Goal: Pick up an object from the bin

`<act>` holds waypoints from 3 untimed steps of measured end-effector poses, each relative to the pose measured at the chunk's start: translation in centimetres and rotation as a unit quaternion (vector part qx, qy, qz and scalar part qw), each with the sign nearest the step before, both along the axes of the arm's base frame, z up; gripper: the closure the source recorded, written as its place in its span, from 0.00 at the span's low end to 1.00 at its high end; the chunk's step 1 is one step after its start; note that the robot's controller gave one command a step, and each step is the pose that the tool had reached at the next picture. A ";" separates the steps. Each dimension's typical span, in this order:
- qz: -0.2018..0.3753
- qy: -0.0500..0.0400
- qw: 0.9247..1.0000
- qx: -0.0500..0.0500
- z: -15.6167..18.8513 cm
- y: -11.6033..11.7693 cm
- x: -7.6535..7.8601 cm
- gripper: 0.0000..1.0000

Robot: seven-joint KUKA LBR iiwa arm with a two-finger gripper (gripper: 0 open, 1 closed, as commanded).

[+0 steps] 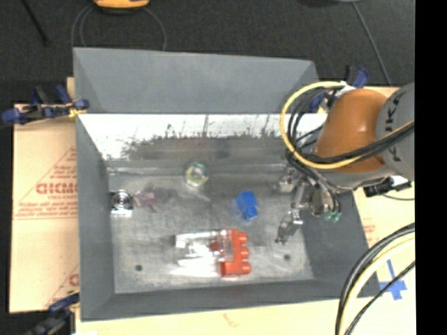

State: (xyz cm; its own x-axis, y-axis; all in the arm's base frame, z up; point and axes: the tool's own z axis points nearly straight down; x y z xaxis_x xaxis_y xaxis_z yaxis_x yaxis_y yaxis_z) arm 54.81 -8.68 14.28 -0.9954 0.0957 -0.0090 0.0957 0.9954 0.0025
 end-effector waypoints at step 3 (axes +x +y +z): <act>0.142 -0.001 0.990 -0.002 -6.2 11.5 -5.7 0.00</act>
Offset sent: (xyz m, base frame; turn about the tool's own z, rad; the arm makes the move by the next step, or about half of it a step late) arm 0.0402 0.0761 -0.0560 -0.2270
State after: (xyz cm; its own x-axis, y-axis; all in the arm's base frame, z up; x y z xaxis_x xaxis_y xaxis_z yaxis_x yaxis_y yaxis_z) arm 49.11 2.80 8.06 -0.9823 -0.1872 -0.0115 -0.1872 0.9823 -0.0022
